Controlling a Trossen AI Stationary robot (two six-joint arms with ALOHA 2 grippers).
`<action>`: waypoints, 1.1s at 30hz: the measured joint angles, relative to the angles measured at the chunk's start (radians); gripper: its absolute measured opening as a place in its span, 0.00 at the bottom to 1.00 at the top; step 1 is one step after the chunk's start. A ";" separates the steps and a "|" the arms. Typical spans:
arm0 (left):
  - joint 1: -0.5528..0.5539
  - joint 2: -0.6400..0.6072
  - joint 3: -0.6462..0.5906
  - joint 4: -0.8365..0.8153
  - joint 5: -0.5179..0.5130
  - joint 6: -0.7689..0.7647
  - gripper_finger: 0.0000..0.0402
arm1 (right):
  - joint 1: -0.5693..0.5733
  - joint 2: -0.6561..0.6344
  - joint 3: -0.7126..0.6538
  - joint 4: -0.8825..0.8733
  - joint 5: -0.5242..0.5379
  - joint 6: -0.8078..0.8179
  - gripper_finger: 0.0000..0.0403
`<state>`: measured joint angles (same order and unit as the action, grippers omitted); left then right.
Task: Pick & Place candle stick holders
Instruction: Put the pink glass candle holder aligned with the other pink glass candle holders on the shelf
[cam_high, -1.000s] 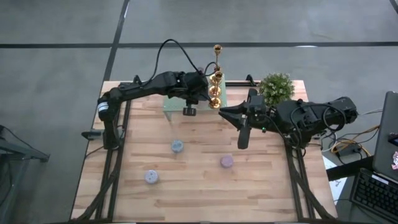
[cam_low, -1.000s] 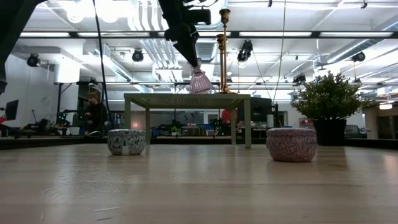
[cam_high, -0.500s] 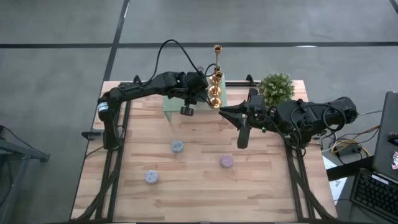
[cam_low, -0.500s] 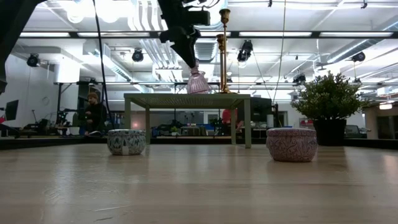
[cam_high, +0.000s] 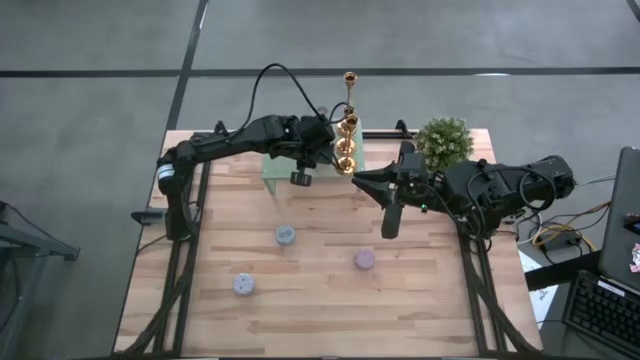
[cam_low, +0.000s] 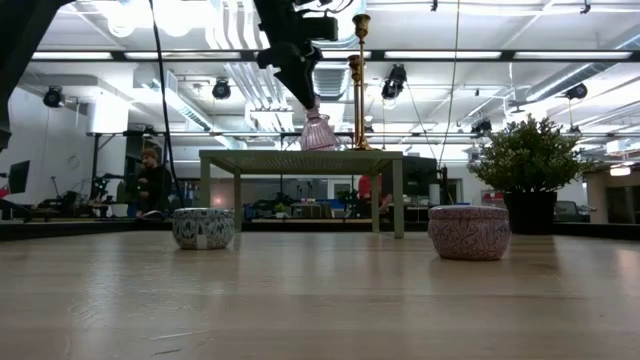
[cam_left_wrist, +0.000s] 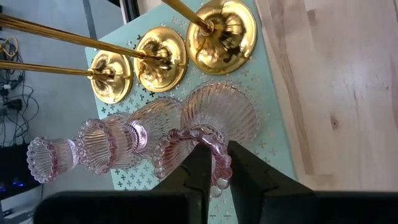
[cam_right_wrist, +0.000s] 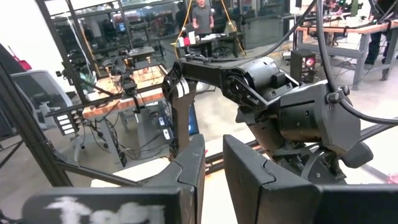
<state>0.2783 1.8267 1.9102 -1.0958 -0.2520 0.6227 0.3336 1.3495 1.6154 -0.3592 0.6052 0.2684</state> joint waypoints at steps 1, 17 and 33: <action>0.000 0.000 0.000 0.000 0.000 -0.005 0.12 | 0.000 0.000 0.000 0.000 0.000 0.000 0.13; -0.004 0.000 -0.001 0.005 -0.001 -0.084 0.22 | 0.000 0.000 0.000 0.000 0.000 0.000 0.13; -0.003 -0.063 0.000 0.040 -0.002 -0.199 0.22 | 0.000 0.001 -0.001 -0.004 -0.001 0.010 0.13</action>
<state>0.2752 1.7638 1.9106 -1.0555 -0.2535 0.4232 0.3340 1.3502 1.6147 -0.3630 0.6044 0.2784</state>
